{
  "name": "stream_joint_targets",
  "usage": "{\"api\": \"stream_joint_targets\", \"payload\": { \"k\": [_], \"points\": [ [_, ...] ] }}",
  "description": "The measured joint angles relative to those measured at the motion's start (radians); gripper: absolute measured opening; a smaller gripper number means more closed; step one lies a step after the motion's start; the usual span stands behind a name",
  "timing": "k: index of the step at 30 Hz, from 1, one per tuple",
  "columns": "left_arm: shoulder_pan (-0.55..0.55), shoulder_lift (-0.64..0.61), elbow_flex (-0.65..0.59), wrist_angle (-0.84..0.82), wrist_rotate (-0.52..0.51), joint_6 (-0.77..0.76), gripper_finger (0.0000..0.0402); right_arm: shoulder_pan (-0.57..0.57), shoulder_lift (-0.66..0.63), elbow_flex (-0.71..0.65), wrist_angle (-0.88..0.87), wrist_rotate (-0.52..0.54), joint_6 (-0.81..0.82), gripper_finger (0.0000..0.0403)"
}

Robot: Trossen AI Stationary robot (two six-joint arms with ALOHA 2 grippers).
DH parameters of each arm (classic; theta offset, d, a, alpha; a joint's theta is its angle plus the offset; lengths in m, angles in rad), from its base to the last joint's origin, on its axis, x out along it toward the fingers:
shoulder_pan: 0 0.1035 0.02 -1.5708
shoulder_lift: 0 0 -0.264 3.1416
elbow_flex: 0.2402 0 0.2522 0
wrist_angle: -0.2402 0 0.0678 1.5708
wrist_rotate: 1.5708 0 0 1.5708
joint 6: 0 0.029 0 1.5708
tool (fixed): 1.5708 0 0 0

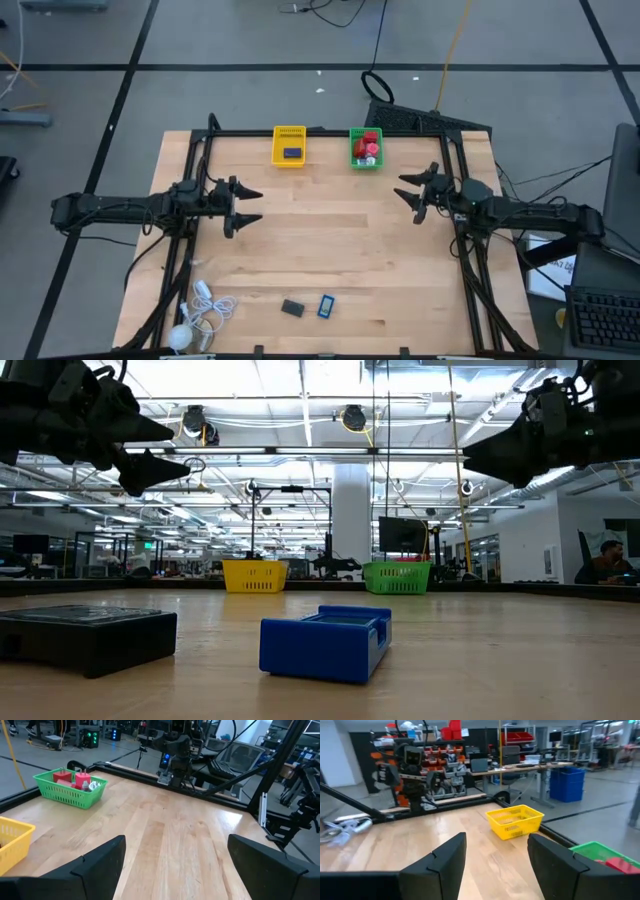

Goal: Pick & Place Office items
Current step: Put the black digital timer into the yellow bin

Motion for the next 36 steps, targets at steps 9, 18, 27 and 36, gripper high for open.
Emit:
{"api": "stream_joint_targets", "payload": {
  "k": [9, 18, 27, 36],
  "points": [
    [-0.008, 0.002, 0.000, -0.012, -0.001, -0.022, 0.0349, 0.136, -0.067, -0.037, -0.033, 0.100, -0.101, 0.0201],
    [-0.073, 0.081, 0.000, -0.029, -0.079, -0.026, 0.0349, 0.147, -0.227, -0.083, -0.120, 0.099, -0.122, 0.0201],
    [-0.116, 0.112, 0.000, -0.021, -0.120, -0.025, 0.0349, 0.145, -0.370, -0.086, -0.292, 0.097, -0.136, 0.0203],
    [-0.256, 0.277, 0.128, -0.070, -0.187, -0.052, 0.0349, 0.145, -0.329, -0.088, -0.269, 0.095, -0.153, 0.0201]
  ]
}}
